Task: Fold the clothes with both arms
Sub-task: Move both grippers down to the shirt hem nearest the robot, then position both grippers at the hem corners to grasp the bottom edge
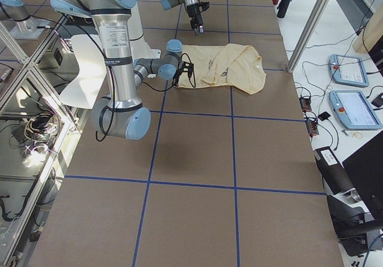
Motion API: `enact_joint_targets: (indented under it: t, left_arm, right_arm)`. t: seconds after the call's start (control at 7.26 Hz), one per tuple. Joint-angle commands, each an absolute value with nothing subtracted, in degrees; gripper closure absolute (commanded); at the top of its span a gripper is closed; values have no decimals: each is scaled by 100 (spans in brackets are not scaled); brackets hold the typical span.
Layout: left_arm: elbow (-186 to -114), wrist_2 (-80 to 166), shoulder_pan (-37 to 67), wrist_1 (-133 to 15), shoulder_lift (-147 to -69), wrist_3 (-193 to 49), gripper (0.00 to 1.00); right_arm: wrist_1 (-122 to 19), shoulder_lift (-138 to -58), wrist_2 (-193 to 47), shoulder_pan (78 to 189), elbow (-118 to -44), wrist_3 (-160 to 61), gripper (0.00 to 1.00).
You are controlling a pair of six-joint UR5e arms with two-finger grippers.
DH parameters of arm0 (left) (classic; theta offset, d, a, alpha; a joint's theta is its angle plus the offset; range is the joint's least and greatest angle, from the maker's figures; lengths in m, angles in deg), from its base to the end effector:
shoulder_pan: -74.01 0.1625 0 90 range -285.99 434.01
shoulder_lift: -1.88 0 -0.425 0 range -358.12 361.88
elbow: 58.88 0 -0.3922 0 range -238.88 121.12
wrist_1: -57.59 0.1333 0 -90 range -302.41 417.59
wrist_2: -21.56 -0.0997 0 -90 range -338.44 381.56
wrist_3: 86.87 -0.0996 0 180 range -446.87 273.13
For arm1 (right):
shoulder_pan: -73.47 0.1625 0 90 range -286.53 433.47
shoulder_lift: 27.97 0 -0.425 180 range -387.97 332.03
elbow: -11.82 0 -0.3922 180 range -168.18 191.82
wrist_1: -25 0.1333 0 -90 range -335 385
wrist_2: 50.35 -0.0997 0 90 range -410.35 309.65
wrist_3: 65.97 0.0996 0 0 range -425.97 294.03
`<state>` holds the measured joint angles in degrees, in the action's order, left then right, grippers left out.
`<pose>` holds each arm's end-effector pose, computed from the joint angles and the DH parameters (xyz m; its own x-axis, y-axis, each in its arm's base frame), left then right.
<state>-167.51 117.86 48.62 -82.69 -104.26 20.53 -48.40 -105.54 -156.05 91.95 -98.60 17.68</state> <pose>0.4422 -0.3453 0.2563 -0.0235 -0.3178 -0.9478 0.3358 0.8905 -0.3070 -0.4961 -0.2779 0.3514 0.6250 0.0966 0.7746 -0.0413 0.9950 -0.0908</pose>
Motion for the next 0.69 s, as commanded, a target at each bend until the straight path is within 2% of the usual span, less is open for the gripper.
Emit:
enact_joint_targets:
  t: [0.0,0.41,0.55]
  left_arm:
    - [-16813,11728,5139,-7928,-10184,2044,0]
    - [-17119,11438,5939,-6104,-10200,2053,1]
    - [-17138,11237,6107,-6002,-10165,2053,1]
  right_arm:
    - [-4830,-10549,-15591,9201,-9936,1770,100]
    - [-4821,-10557,-15573,9245,-9980,1761,100]
    - [-4813,-10557,-15573,9263,-9989,1761,100]
